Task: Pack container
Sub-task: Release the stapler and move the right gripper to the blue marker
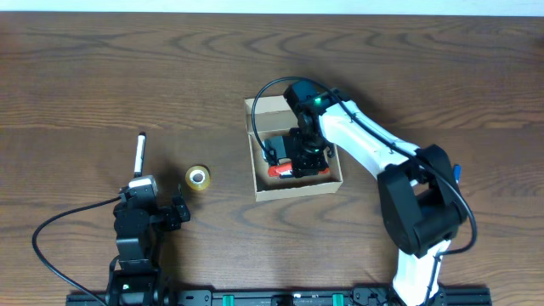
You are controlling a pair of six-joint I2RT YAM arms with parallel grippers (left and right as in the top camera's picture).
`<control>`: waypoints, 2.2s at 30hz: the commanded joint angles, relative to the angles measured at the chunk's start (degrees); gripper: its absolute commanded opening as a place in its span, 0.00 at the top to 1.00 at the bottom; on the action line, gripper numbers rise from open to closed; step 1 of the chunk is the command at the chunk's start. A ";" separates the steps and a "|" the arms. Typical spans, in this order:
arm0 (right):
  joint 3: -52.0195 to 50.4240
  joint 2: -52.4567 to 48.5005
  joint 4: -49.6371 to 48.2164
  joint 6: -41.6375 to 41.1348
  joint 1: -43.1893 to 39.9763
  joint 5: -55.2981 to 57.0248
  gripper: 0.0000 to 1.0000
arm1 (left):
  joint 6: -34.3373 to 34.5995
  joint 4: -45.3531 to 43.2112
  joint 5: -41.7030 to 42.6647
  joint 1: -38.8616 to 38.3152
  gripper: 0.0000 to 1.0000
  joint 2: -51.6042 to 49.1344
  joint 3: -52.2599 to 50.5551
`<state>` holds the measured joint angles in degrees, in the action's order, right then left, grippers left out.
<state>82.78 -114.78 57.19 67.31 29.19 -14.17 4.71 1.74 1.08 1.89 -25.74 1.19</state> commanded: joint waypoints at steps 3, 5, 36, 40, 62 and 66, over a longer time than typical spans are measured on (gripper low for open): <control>1.64 9.49 0.15 -0.52 0.42 -1.51 0.60 | 0.44 2.69 0.17 0.35 0.05 -0.02 -0.35; 1.64 11.76 0.35 -0.70 0.35 -1.49 0.60 | 0.44 2.71 0.07 0.35 0.05 -0.02 -0.35; -1.27 26.38 4.59 -75.63 -47.28 19.12 0.30 | 0.44 2.71 -0.02 0.35 0.05 -0.02 -0.35; -8.00 29.88 4.61 -79.95 -51.01 19.12 0.30 | 0.46 2.71 -0.02 0.35 0.05 -0.02 -0.35; -23.08 30.03 -5.38 -72.74 -60.33 18.01 0.27 | 0.46 2.73 -0.02 0.35 0.05 -0.02 -0.35; -23.08 26.03 -5.05 -74.07 -60.28 18.38 0.29 | 0.46 2.71 -0.02 0.35 0.05 -0.02 -0.35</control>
<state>59.96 -86.41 51.96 -7.14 -30.70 4.56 4.71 1.74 1.06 1.89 -25.74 1.21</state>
